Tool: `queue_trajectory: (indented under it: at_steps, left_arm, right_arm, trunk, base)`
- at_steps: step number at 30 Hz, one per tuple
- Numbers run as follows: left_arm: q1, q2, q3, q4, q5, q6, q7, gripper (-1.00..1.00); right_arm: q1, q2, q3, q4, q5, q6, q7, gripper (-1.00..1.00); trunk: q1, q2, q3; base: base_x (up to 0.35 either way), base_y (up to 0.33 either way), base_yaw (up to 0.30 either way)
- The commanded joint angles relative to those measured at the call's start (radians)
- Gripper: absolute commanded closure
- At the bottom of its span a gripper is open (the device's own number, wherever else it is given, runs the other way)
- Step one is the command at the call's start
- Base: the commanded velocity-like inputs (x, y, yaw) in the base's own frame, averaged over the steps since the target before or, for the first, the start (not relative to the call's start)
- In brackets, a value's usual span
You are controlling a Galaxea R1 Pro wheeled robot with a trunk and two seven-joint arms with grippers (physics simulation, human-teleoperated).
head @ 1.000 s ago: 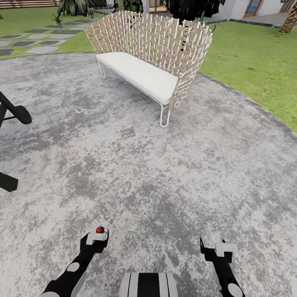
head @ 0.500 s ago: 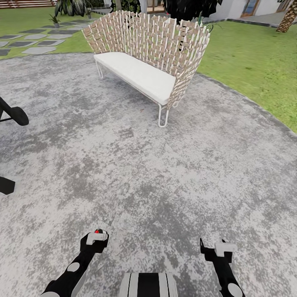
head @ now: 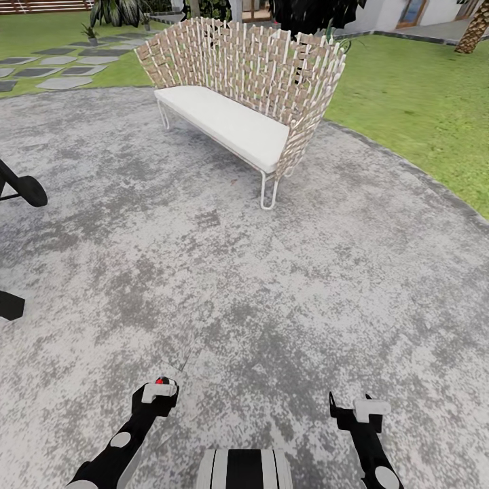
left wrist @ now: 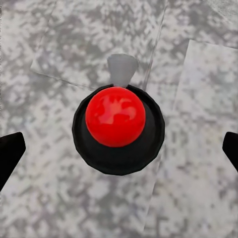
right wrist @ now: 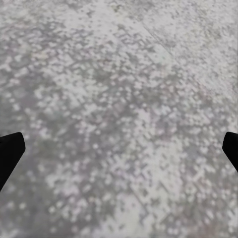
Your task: Pick up the pesticide atomizer in the garden and spray insectifuge to fully cover both potted plants in the garden.
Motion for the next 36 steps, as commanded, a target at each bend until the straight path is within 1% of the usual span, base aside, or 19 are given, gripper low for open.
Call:
queue_trajectory:
  at_steps: [1,24,36]
  left_arm:
    - [-0.001,-0.001,0.008,0.001,-0.007,-0.003,-0.007,1.00]
    - [-0.001,-0.001,0.009,-0.002,-0.007,-0.003,-0.007,1.00]
    - [-0.001,0.001,0.009,-0.006,-0.007,-0.003,-0.018,1.00]
  right_arm:
    - [0.000,0.000,0.001,0.001,0.003,-0.002,-0.004,-1.00]
    - [-0.001,0.001,0.003,0.003,0.003,-0.002,-0.004,-1.00]
    - [-0.001,0.001,0.003,0.004,0.004,-0.002,-0.004,-1.00]
  trunk:
    - [0.000,0.000,-0.001]
    - [0.000,0.000,-0.001]
    - [-0.006,0.003,0.046]
  base:
    - [0.000,0.000,0.000]
    - [0.000,0.000,0.000]
    - [0.000,0.000,0.000]
